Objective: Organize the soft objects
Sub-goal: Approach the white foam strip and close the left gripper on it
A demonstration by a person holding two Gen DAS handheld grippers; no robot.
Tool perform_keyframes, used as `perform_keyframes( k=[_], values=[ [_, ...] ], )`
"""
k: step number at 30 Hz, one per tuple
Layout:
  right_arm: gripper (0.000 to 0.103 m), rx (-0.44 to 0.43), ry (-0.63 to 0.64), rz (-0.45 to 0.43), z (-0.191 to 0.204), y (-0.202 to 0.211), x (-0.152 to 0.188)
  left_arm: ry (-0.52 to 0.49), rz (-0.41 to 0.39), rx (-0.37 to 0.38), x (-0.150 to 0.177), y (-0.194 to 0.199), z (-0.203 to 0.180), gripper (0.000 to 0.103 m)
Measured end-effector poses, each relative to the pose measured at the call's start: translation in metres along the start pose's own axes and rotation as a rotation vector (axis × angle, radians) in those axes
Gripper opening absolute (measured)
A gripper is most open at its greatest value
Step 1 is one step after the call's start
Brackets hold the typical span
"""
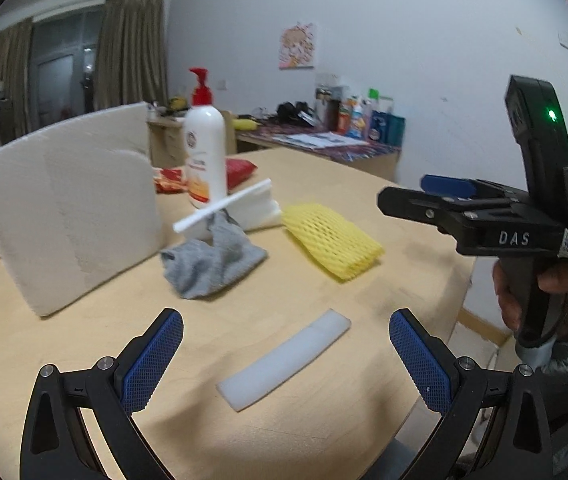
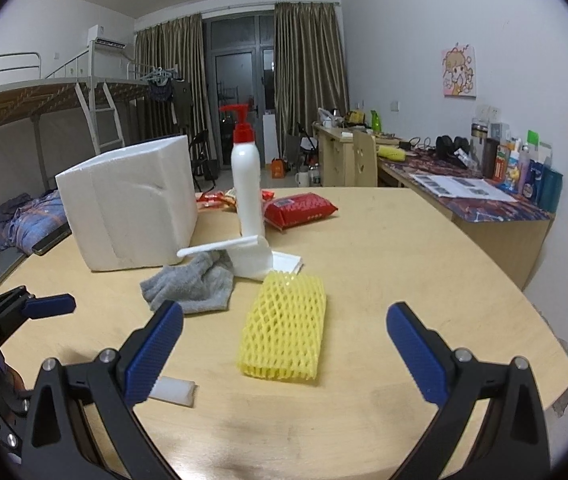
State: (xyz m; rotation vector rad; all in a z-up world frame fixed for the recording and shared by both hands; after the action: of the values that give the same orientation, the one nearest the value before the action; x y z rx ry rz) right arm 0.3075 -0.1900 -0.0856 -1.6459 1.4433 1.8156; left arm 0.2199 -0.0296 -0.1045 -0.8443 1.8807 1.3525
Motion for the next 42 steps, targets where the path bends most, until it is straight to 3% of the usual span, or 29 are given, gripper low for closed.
perform_keyframes(
  k=[7,15,18,22,24,31,34,42],
  values=[
    [0.103,-0.023,-0.010,0.030,-0.002,-0.009,0.008,-0.012,0.059,0.015,0.002,-0.015,0.001,0.102],
    [0.103,-0.020,-0.016,0.046,-0.009,-0.016,0.012,-0.016,0.168,0.084,0.008,-0.032,-0.003,0.084],
    [0.103,-0.022,-0.011,0.053,-0.010,-0.020,0.013,-0.039,0.199,0.064,0.014,-0.038,-0.002,0.076],
    [0.103,-0.035,-0.014,0.067,-0.011,-0.027,0.013,-0.066,0.244,0.056,0.022,-0.043,-0.002,0.075],
    [0.103,-0.028,-0.007,0.087,-0.011,-0.033,0.015,-0.075,0.259,0.052,0.025,-0.042,-0.002,0.068],
    [0.103,-0.044,0.001,0.143,-0.008,-0.049,0.020,-0.126,0.301,0.039,0.031,-0.044,0.001,0.062],
    [0.103,-0.050,0.007,0.168,-0.004,-0.054,0.021,-0.141,0.302,0.027,0.031,-0.044,0.002,0.043],
    [0.103,-0.056,0.019,0.194,0.003,-0.062,0.022,-0.165,0.344,0.031,0.031,-0.036,0.005,0.023]
  ],
)
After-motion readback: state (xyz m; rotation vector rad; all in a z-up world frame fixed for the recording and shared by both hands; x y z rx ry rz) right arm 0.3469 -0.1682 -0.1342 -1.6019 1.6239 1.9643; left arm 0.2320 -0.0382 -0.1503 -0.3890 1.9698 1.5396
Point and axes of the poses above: each gripper's, at about its wrist camera, not at the fingertips, and y roughly against the way its jaws point, z to its left, x to its underside, the point moved 6 cm from there along -y, roughly the way its jaws point, and after that the axes turned 13 degrees about y, right-handed, at the moved point
